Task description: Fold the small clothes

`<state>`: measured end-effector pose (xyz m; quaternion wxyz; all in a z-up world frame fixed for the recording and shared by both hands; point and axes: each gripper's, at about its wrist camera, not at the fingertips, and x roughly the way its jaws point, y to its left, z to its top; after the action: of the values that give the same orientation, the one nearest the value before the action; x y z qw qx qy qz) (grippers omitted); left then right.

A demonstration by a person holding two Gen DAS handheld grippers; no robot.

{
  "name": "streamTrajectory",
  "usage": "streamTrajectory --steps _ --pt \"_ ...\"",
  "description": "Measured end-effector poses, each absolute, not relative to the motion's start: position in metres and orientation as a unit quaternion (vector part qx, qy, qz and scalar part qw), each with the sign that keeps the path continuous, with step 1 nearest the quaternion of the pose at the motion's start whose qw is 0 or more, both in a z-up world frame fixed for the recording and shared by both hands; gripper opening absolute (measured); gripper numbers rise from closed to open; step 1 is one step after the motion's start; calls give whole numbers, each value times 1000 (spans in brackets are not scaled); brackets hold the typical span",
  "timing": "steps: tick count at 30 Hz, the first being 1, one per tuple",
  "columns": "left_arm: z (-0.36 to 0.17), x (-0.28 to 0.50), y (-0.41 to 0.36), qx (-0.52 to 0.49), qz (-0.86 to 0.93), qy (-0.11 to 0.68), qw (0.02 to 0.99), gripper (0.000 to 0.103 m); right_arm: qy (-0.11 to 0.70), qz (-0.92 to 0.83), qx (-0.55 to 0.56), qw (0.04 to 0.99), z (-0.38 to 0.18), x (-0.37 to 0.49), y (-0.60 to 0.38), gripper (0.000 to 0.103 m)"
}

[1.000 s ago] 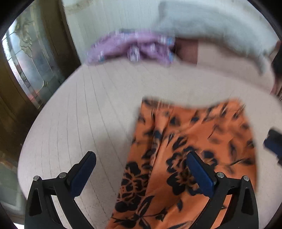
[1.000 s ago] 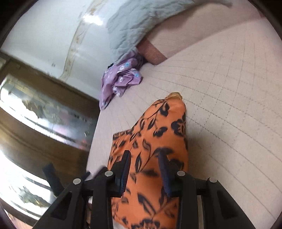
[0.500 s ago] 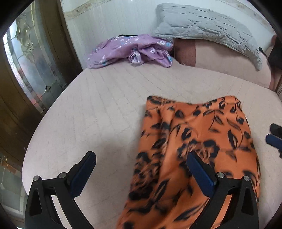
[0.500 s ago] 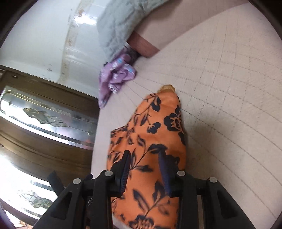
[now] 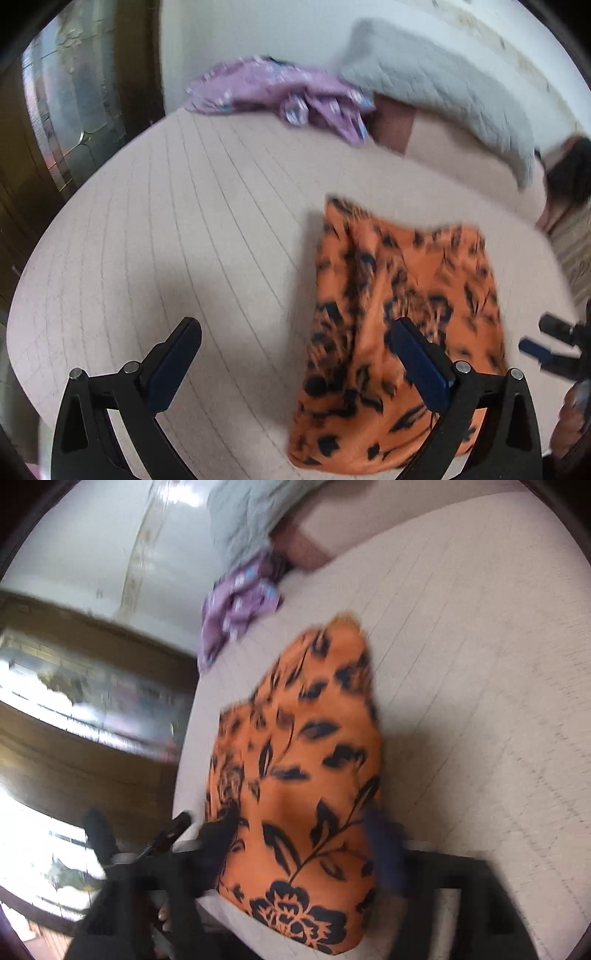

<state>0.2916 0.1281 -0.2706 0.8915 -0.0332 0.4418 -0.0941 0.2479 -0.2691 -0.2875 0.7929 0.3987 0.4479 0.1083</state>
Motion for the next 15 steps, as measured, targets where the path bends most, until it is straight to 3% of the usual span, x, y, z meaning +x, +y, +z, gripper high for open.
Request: streamTrajectory --steps 6,15 --pt "-317 340 160 -199 -144 551 797 103 461 94 431 770 -301 246 -293 81" --pt "-330 350 149 -276 -210 570 745 103 478 96 487 725 -335 269 -303 81"
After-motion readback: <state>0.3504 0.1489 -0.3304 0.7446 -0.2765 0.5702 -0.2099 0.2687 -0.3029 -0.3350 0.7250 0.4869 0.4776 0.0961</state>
